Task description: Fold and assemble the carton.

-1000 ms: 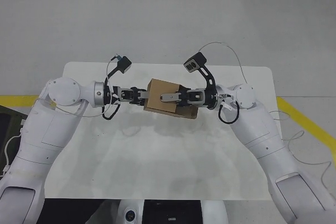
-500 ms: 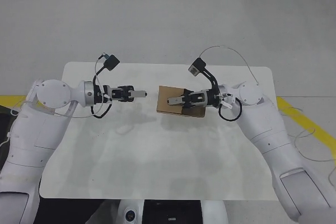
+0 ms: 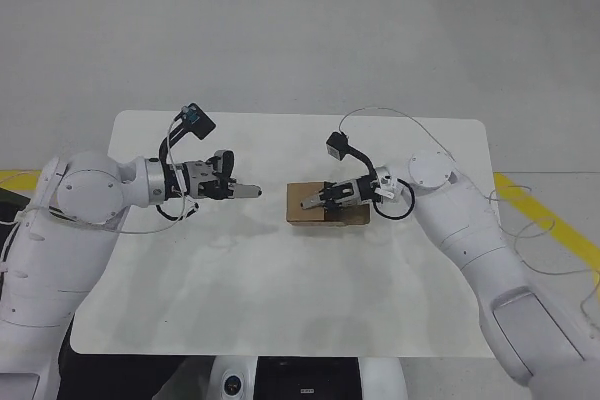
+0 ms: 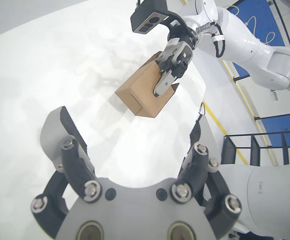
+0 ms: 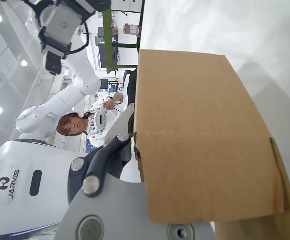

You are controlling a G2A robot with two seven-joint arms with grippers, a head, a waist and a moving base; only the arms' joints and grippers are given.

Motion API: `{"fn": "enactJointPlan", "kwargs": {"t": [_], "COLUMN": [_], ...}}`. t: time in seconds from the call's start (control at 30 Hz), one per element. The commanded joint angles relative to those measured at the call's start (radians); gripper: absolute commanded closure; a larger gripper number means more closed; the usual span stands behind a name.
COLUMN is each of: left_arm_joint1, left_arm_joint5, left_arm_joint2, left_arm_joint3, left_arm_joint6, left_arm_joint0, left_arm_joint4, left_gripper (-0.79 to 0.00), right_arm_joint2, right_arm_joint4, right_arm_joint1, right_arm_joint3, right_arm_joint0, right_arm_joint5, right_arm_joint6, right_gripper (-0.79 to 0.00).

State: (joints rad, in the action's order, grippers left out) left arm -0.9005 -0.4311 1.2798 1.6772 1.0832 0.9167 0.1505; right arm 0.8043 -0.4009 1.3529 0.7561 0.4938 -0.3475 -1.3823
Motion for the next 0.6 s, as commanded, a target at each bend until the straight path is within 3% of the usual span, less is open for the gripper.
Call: {"fn": "enactJointPlan", "kwargs": {"t": [0.0, 0.03, 0.13, 0.2, 0.23, 0.27, 0.3, 0.57], "left_arm_joint1": [0.003, 0.005, 0.009, 0.011, 0.012, 0.013, 0.014, 0.019], "left_arm_joint5": [-0.002, -0.002, 0.002, 0.003, 0.003, 0.004, 0.004, 0.007], "left_arm_joint2": [0.011, 0.016, 0.025, 0.029, 0.031, 0.034, 0.036, 0.043], "left_arm_joint3": [0.021, 0.032, 0.058, 0.070, 0.076, 0.080, 0.085, 0.118], "left_arm_joint6": [-0.020, -0.029, -0.048, -0.057, -0.061, -0.065, -0.069, -0.112], "left_arm_joint0": [0.017, 0.026, 0.049, 0.061, 0.065, 0.069, 0.072, 0.095], "left_arm_joint4": [0.032, 0.050, 0.081, 0.097, 0.105, 0.114, 0.123, 0.211], "left_gripper": [-0.785, -0.785, -0.785, -0.785, -0.785, -0.785, -0.785, -0.785], "right_arm_joint2": [-0.009, -0.012, -0.025, -0.030, -0.031, -0.031, -0.031, 0.023], "right_arm_joint4": [0.012, 0.011, 0.015, 0.021, 0.020, 0.018, 0.017, 0.006], "right_arm_joint1": [0.005, 0.008, 0.018, 0.022, 0.024, 0.025, 0.026, 0.002], "right_arm_joint3": [-0.023, -0.033, -0.049, -0.064, -0.069, -0.075, -0.080, -0.074], "right_arm_joint0": [-0.008, -0.010, -0.017, -0.025, -0.027, -0.028, -0.029, -0.023], "right_arm_joint5": [0.013, 0.018, 0.022, 0.026, 0.025, 0.024, 0.022, -0.013], "right_arm_joint6": [0.013, 0.021, 0.026, 0.028, 0.027, 0.024, 0.020, 0.002], "right_gripper": [-0.037, -0.058, -0.268, -0.363, -0.502, -0.699, -0.785, -0.785]}}
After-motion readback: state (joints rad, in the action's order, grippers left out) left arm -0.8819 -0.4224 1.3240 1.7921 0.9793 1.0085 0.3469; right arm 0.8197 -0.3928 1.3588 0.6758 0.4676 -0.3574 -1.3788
